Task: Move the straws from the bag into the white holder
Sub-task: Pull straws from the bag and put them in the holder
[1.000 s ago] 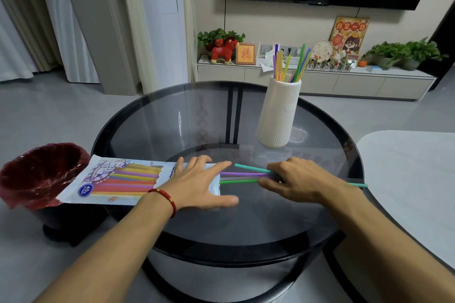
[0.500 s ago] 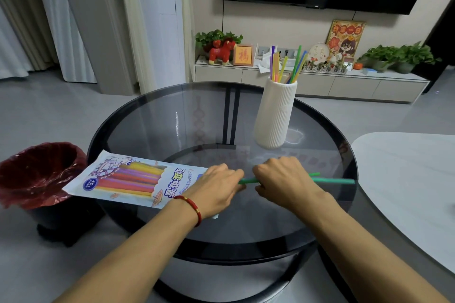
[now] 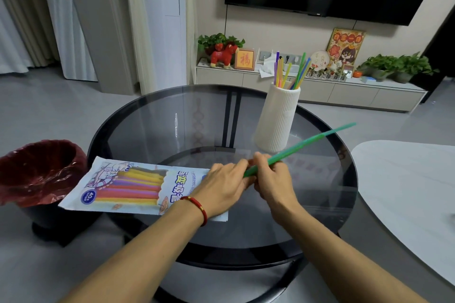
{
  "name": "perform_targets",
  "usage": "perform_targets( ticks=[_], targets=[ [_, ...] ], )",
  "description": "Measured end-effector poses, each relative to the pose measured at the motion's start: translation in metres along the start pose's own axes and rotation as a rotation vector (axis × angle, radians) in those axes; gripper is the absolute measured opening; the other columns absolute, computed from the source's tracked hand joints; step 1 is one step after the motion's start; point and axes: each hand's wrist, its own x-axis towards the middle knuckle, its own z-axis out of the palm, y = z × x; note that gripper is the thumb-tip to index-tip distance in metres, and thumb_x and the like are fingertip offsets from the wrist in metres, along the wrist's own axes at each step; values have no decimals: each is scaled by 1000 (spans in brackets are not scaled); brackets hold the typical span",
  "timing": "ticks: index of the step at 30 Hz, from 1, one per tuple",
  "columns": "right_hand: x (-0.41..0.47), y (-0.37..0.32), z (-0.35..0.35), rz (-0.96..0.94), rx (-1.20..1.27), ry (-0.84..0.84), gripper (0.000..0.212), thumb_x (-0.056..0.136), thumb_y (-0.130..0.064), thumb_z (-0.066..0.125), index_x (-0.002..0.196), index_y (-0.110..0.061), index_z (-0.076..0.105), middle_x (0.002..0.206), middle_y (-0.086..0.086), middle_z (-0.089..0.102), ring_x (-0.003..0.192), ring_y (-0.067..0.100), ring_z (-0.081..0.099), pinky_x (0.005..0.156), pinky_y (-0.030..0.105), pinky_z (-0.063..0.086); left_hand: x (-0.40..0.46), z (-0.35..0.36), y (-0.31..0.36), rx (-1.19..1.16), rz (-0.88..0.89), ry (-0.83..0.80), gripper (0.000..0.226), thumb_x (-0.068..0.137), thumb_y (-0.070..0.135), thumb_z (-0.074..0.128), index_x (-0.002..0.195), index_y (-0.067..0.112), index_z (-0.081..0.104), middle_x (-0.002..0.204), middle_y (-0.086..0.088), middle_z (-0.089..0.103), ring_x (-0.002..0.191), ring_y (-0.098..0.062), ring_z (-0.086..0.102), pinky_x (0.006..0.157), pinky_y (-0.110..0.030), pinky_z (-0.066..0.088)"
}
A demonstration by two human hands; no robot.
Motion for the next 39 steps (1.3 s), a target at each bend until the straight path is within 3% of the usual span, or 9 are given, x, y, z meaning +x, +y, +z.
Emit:
perform_targets(
  ticks=[4,7,10,17,21,25,30,34,39],
  targets=[
    [20,-14,-18,-189,-201,165,41,98,-17,54,58,-18,65,48,-1,59,44,8,51,51,30,44,-3,0,-12,113,-18,-20,32,100,49,44,117,23,50,110,5,57,106,-21,51,94,-39,37],
    [29,-38,-46,-428,-368,218,44,100,-13,52,57,-16,62,43,-6,58,42,5,55,43,16,42,-8,2,-24,160,-131,-51,45,102,50,36,137,23,46,138,5,51,133,-16,40,116,-48,23],
    [32,-55,-65,-585,-531,252,45,100,-24,49,64,0,59,58,16,63,51,24,60,50,37,49,-9,4,-25,162,-149,-110,45,102,49,35,139,25,45,144,6,45,141,-14,31,121,-54,11],
    [39,-24,-48,-429,-879,93,50,106,-32,52,77,6,68,73,23,72,65,42,68,65,53,59,-10,10,-24,242,-125,-151,47,102,50,31,136,23,49,141,3,44,139,-16,30,120,-57,9],
    [42,-13,-48,-481,-796,165,52,106,-34,54,72,3,70,65,21,70,58,39,67,58,53,58,-11,10,-26,233,-118,-142,48,102,50,30,137,24,48,140,3,44,139,-16,30,120,-57,9],
    [38,7,-48,-390,-862,2,46,108,-33,51,78,-4,70,68,15,71,62,35,67,64,51,58,-9,13,-21,208,-118,-135,48,101,50,30,136,24,49,139,3,45,138,-15,31,120,-57,11],
    [41,18,-52,-414,-816,-72,43,108,-33,49,73,-17,67,60,-10,60,59,19,64,58,37,52,-2,17,-13,142,-108,-100,45,101,46,33,137,24,48,139,3,46,136,-16,32,118,-53,18],
    [41,23,-52,-384,-750,-70,45,110,-30,48,69,-22,66,60,-7,63,58,12,62,56,30,46,7,20,0,52,-80,-46,38,102,32,37,137,22,49,138,1,47,136,-17,34,117,-50,21],
    [43,13,-60,-188,-186,80,39,102,-22,55,69,-4,66,48,-1,46,42,12,41,40,22,34,9,9,1,57,-32,91,35,99,23,43,132,22,53,133,2,55,127,-19,43,111,-41,29]
  ],
)
